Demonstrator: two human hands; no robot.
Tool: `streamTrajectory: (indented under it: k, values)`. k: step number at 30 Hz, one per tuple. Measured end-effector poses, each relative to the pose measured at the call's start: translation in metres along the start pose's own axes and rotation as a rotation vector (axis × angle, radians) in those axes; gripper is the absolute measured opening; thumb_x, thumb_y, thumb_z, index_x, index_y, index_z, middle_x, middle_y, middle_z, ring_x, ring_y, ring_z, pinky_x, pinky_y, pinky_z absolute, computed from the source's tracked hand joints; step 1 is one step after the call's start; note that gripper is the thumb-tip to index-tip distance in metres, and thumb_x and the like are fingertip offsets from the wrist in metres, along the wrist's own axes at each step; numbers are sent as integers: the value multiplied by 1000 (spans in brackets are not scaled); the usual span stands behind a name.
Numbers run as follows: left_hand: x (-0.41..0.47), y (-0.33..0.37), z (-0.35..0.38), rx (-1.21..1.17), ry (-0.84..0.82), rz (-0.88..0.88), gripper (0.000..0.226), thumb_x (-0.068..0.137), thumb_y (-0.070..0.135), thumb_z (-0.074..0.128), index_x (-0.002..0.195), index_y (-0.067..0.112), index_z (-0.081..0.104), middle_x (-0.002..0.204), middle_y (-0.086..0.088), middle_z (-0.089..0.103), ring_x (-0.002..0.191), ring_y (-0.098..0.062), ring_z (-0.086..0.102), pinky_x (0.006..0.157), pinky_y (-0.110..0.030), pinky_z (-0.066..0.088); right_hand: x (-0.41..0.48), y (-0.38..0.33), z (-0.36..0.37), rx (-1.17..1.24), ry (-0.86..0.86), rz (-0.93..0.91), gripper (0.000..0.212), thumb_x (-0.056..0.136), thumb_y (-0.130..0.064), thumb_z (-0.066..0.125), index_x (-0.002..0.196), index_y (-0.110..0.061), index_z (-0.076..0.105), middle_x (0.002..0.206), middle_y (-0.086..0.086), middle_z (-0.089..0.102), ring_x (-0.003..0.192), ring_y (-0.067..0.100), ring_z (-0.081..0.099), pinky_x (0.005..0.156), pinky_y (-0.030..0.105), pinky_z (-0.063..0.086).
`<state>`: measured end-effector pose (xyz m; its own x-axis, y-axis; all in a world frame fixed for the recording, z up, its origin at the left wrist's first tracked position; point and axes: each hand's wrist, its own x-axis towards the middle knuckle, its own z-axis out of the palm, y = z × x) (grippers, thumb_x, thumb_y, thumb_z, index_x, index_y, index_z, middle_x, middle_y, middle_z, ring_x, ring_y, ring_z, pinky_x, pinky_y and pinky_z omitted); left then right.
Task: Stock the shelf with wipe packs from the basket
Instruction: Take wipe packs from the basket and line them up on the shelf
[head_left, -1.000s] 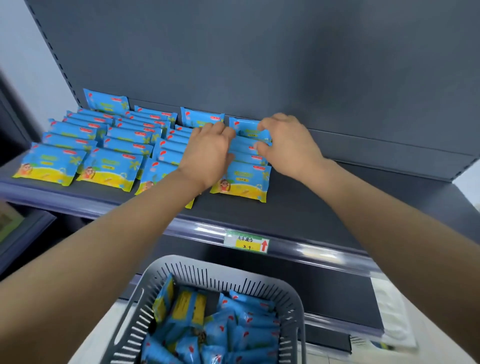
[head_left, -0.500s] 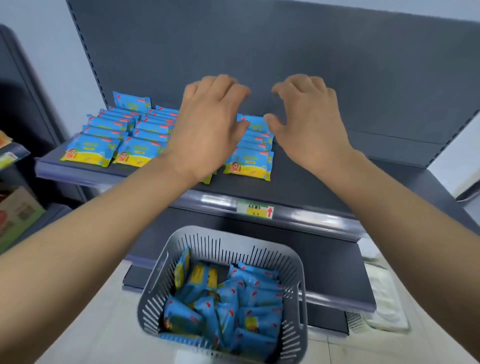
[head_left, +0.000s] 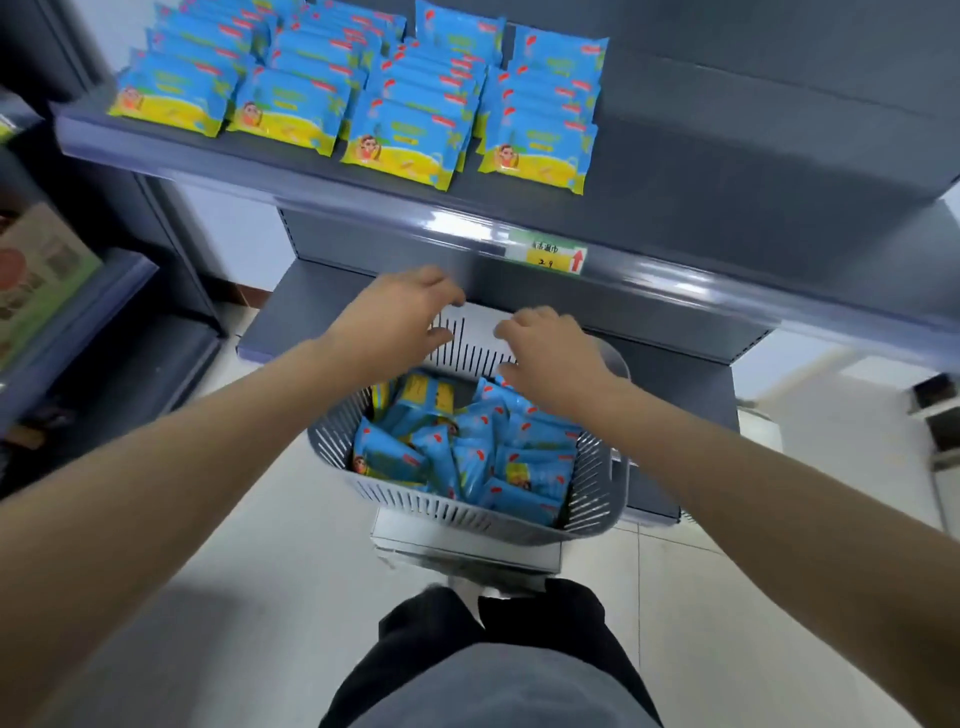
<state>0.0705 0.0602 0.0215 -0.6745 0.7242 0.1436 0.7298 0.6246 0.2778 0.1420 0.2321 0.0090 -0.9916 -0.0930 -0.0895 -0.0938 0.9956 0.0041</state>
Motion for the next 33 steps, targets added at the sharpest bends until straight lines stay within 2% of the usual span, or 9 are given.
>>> streamTrajectory:
  k: [6,10,13,17,22,25,27,31,33]
  values:
    - [-24,-37,64,-64,-366,-162,31,84,17,63,113,10,57,116,-9,53,105,-29,54,88,-35,42,0,1,77,38,-331,-64,34,91,-29,50,118,-9,52,113,13,55,109,31,49,86,40,45]
    - [-29,-52,97,-86,-516,-241,36,83,13,66,117,10,56,122,-9,56,110,-27,53,89,-32,40,9,-3,109,158,-483,-68,48,91,-33,56,131,-10,46,131,13,51,117,29,49,90,38,46]
    - [-29,-62,118,-79,-566,-279,39,83,9,65,121,11,55,126,-9,53,113,-26,51,90,-31,40,20,-11,126,219,-533,-76,57,92,-32,56,139,-6,39,141,16,44,125,31,44,101,41,42]
    - [-27,-72,139,-7,-687,-301,47,81,9,68,125,12,51,127,-9,52,111,-27,51,88,-31,42,36,-20,145,267,-606,-26,52,91,-32,58,129,1,46,129,23,53,114,37,54,95,47,46]
    - [-27,-83,156,49,-799,-330,45,82,3,64,125,5,50,126,-14,53,110,-31,52,89,-34,42,48,-27,166,346,-669,36,54,87,-34,64,125,1,52,127,20,56,113,34,56,96,43,47]
    - [-27,-87,162,71,-867,-333,51,82,-1,61,131,5,46,131,-15,51,115,-32,51,93,-35,42,54,-27,175,489,-629,107,47,83,-31,70,115,0,59,117,17,61,104,30,59,84,37,47]
    - [-27,-89,165,140,-903,-290,48,82,2,62,128,9,51,123,-12,57,111,-30,55,90,-34,45,58,-30,178,607,-589,152,42,77,-28,75,109,-3,63,114,11,63,103,27,59,78,31,44]
    - [-24,-89,164,200,-949,-220,21,82,7,63,102,3,65,87,-8,57,83,-25,56,78,-33,48,63,-43,180,648,-607,160,33,74,-14,77,102,-4,65,108,8,67,99,23,62,85,31,49]
    - [-20,-89,159,152,-961,-220,13,81,8,65,94,5,65,87,-10,57,78,-21,49,75,-28,44,66,-47,178,587,-638,136,15,76,-11,75,80,-4,62,85,8,65,82,21,60,68,28,48]
